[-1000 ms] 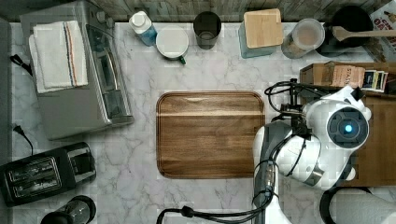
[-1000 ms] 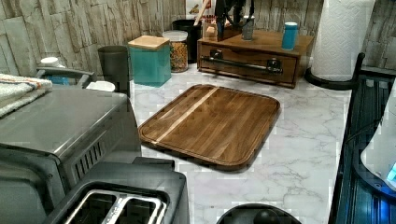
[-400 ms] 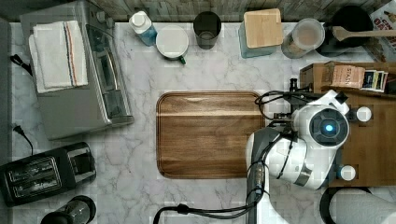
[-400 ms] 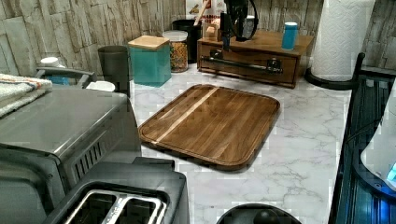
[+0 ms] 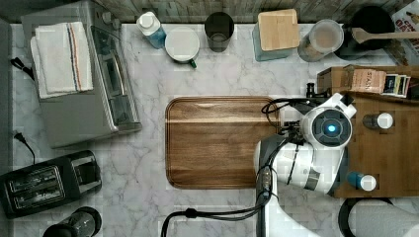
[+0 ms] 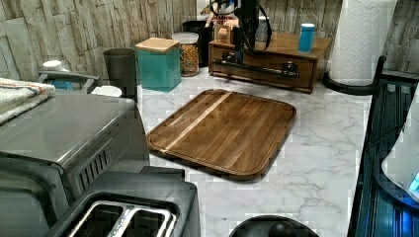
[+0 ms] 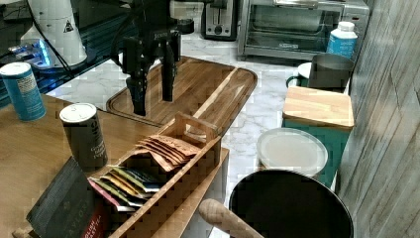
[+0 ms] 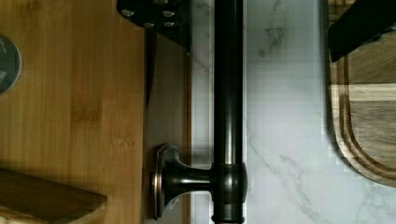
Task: Open the drawer.
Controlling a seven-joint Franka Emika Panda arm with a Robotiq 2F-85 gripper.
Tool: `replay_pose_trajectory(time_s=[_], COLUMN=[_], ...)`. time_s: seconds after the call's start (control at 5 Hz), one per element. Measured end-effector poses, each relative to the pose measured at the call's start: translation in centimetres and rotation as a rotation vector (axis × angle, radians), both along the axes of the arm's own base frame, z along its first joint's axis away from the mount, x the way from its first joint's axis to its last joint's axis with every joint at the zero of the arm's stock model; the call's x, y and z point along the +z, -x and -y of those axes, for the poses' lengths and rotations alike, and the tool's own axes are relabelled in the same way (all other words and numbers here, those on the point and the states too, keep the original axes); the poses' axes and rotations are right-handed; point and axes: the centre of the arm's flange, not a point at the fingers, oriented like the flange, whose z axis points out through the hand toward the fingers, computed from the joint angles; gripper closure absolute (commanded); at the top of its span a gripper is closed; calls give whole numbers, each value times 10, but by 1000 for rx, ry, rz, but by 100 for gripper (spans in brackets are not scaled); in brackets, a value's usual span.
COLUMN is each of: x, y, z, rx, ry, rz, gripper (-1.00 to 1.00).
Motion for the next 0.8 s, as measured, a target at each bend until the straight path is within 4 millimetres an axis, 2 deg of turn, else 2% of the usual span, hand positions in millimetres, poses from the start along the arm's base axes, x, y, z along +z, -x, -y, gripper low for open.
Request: replay_pose_trajectory(time_s=[0.4,0.8], x=[-9,-17], y=[-2,-3], z=[-3,-6], rx=[51,19], ry=[35,29], rz=[36,22], gripper=[-100,-100])
